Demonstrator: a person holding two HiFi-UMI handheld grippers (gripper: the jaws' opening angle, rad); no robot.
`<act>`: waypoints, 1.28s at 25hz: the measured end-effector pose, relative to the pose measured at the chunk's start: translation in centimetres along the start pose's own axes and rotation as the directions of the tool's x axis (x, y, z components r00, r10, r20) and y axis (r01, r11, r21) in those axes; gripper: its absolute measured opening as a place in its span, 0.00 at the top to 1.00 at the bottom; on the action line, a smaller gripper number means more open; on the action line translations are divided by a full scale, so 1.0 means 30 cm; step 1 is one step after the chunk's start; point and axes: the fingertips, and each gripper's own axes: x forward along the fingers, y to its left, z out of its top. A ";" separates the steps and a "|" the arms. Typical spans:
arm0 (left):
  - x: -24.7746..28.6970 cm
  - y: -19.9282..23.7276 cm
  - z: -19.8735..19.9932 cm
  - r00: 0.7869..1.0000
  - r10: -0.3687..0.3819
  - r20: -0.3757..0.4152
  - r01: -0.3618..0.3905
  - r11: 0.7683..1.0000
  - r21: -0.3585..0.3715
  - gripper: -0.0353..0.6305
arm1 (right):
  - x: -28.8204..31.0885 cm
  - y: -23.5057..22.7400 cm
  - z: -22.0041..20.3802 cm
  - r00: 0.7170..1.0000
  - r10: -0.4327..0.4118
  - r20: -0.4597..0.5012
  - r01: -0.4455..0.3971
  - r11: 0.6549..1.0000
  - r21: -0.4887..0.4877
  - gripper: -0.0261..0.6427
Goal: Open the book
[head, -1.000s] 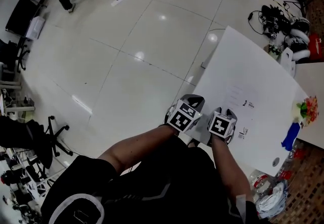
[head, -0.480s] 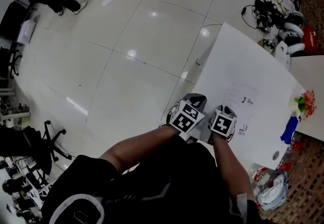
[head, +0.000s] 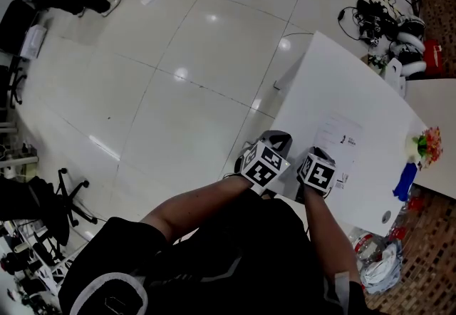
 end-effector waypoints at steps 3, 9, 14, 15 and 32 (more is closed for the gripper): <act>0.004 -0.024 0.017 1.000 -0.023 0.007 0.023 0.999 0.033 0.95 | -0.021 -0.002 0.009 1.000 0.016 0.017 -0.016 1.000 0.019 0.92; 0.013 -0.038 0.035 0.999 -0.030 0.033 0.031 0.999 -0.014 0.95 | -0.084 -0.035 0.025 0.992 0.096 0.078 -0.103 0.990 0.092 0.94; 0.016 -0.068 0.051 0.998 -0.047 0.036 0.047 0.999 -0.016 0.95 | -0.203 -0.104 0.051 0.972 0.174 0.160 -0.203 0.961 0.187 0.96; 0.020 -0.075 0.055 0.998 -0.049 0.035 0.050 0.999 -0.012 0.95 | -0.228 -0.125 0.057 0.966 0.185 0.179 -0.222 0.951 0.215 0.96; 0.201 -0.452 0.251 0.998 -0.031 0.056 0.029 0.999 0.040 0.95 | -0.457 -0.879 0.022 0.881 0.255 0.398 -0.434 0.768 0.471 0.96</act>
